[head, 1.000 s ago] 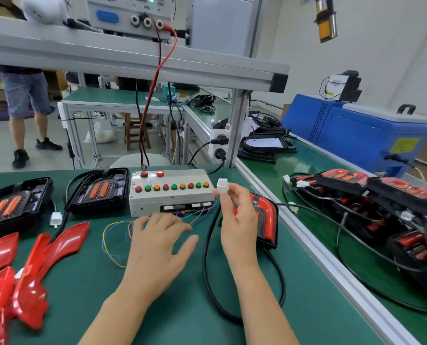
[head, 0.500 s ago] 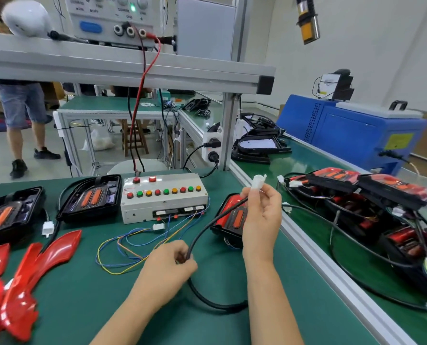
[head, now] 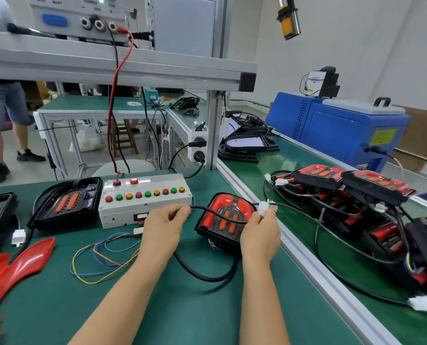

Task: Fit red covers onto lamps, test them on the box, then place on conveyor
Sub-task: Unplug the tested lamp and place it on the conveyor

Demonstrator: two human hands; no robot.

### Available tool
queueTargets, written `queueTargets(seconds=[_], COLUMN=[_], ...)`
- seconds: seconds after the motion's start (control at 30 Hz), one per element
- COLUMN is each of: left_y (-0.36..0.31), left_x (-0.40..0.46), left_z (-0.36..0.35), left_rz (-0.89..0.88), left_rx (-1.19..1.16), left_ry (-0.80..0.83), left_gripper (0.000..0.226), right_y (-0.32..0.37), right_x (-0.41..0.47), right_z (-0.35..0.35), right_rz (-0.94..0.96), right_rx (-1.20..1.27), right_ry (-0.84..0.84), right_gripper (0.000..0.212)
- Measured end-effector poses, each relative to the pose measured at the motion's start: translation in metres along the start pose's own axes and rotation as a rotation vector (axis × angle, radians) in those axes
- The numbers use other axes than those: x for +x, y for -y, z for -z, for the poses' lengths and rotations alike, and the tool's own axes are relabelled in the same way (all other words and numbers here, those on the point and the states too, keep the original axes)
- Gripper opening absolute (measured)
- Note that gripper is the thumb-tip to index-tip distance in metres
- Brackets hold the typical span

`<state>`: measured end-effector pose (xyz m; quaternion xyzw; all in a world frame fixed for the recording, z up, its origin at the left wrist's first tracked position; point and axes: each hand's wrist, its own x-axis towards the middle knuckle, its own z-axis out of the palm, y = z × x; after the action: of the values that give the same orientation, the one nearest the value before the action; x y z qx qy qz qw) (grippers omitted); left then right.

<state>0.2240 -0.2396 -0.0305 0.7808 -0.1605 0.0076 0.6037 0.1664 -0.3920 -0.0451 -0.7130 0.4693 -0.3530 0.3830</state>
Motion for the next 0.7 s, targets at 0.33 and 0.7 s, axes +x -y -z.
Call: queueTargets(seconds=[0.33, 0.7], left_y=[-0.003, 0.015], left_x=[0.027, 0.008], left_z=[-0.032, -0.047], left_rz=[0.337, 0.381], left_rx=[-0.266, -0.454], left_ry=[0.075, 0.189], left_gripper=[0.024, 0.029], right_y=[-0.002, -0.005], right_x=[0.003, 0.002], right_z=[-0.001, -0.008], right_rz=[-0.110, -0.217], right_rx=[0.090, 0.376], right_ry=[0.192, 0.277], right_gripper=[0.045, 0.035])
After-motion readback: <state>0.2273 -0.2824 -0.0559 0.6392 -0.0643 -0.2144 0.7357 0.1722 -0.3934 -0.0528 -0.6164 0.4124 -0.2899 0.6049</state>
